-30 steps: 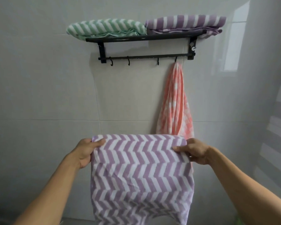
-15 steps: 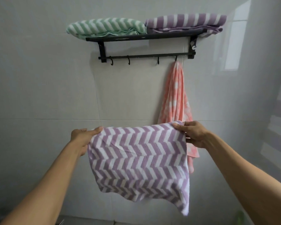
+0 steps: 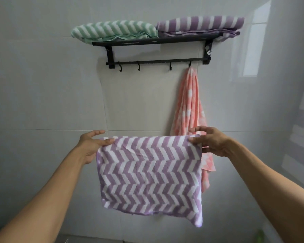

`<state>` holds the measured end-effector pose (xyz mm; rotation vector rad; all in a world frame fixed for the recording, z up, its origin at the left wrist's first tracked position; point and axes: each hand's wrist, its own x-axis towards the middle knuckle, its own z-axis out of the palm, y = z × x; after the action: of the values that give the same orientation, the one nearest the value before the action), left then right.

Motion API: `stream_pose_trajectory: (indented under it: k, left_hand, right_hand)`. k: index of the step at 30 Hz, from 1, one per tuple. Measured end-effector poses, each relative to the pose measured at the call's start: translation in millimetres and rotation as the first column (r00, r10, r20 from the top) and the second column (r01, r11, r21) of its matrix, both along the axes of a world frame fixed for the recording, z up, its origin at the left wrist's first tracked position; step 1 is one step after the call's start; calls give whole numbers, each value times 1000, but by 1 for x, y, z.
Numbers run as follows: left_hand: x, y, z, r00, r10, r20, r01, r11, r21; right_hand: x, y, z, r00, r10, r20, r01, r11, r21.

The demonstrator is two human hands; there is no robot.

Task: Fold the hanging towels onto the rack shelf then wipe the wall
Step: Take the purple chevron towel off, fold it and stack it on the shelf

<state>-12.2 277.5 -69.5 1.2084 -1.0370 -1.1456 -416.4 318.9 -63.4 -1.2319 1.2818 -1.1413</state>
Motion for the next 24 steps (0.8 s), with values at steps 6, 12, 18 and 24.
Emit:
stream_pose_trajectory:
  k: [6, 12, 18, 24]
  left_hand:
    - [-1, -7, 12, 999, 17, 42, -16, 1000, -20]
    - [3, -10, 10, 962, -104, 252, 100, 995, 31]
    - [0, -19, 10, 874, -30, 485, 31, 1000, 7]
    - [9, -21, 12, 737, -15, 675, 67, 996, -51]
  right_hand:
    - [2, -7, 3, 991, -112, 67, 115, 992, -50]
    - [1, -6, 9, 997, -73, 7, 73, 997, -13]
    - [4, -14, 12, 969, -99, -225, 94, 995, -30]
    - [-6, -23, 10, 858, -47, -511, 43, 999, -21]
